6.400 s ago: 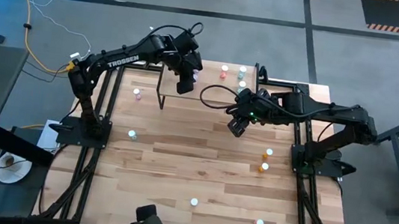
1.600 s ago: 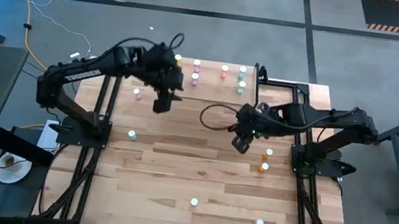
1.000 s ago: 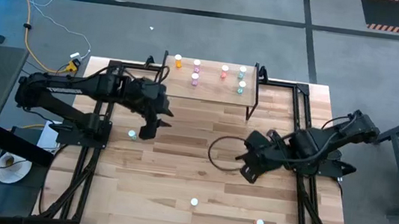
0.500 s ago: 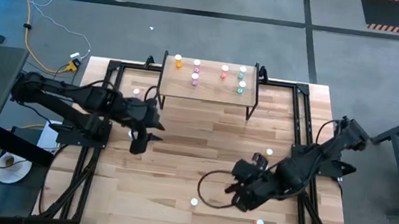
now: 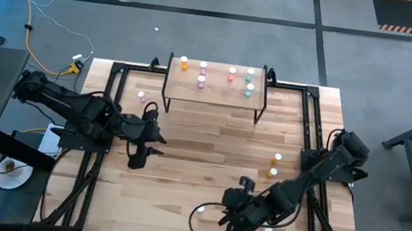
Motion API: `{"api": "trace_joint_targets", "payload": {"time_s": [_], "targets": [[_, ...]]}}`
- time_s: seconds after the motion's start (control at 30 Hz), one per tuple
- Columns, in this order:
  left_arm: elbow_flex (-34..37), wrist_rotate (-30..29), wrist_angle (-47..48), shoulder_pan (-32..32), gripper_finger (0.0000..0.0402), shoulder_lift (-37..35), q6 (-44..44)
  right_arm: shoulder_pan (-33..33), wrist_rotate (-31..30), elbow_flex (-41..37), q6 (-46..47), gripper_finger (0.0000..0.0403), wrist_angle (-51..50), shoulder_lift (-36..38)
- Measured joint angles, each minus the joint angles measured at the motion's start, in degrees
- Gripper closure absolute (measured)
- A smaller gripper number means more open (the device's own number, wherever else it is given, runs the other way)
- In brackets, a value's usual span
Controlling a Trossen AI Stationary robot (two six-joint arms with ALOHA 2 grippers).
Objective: Pick and place medicine bottles onto shelf by color
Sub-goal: Put the left pink pill bottle on the shelf aligned with the other pink pill bottle
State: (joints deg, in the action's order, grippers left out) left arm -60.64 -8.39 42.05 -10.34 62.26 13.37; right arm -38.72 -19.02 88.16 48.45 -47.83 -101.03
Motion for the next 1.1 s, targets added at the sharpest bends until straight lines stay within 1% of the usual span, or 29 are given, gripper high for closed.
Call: {"api": "trace_joint_targets", "payload": {"time_s": [0.23, 0.43, 0.53, 0.63, 0.73, 0.87, 1.0, 1.1], "targets": [[0.0, -0.3, 0.0, -1.3, 0.0234, 0.0, 1.0, -0.4, 0.1, 0.0, -3.5, 0.0245, 8.0, -4.3], [0.0, -0.4, 0.1, -1.9, 0.0234, 0.0, 1.3, -1.4, -0.7, 0.0, -3.3, 0.0236, 12.7, -7.2], [0.0, -0.4, 0.1, -2.1, 0.0234, 0.0, 1.5, -3.0, -5.3, 0.0, -3.2, 0.0224, 14.6, -8.7], [0.0, -0.4, 0.1, -2.2, 0.0234, 0.0, 1.5, -4.3, -8.8, 0.0, 0.0, 0.0214, 14.7, -9.8], [0.0, -0.4, 0.1, -2.2, 0.0234, 0.0, 1.5, -5.6, -12.7, 0.0, 4.8, 0.0213, 14.9, -10.9], [0.0, -0.4, 0.1, -2.2, 0.0234, 0.0, 1.2, -7.2, -17.8, 0.0, 8.8, 0.0213, 15.4, -13.1], [0.0, -0.4, 0.1, -2.2, 0.0234, 0.0, 1.1, -8.4, -21.9, 0.0, 11.3, 0.0213, 16.9, -15.7], [0.0, -0.4, 0.1, -2.2, 0.0234, 0.0, 1.1, -9.0, -26.1, 0.0, 11.5, 0.0213, 19.0, -17.9]]}}
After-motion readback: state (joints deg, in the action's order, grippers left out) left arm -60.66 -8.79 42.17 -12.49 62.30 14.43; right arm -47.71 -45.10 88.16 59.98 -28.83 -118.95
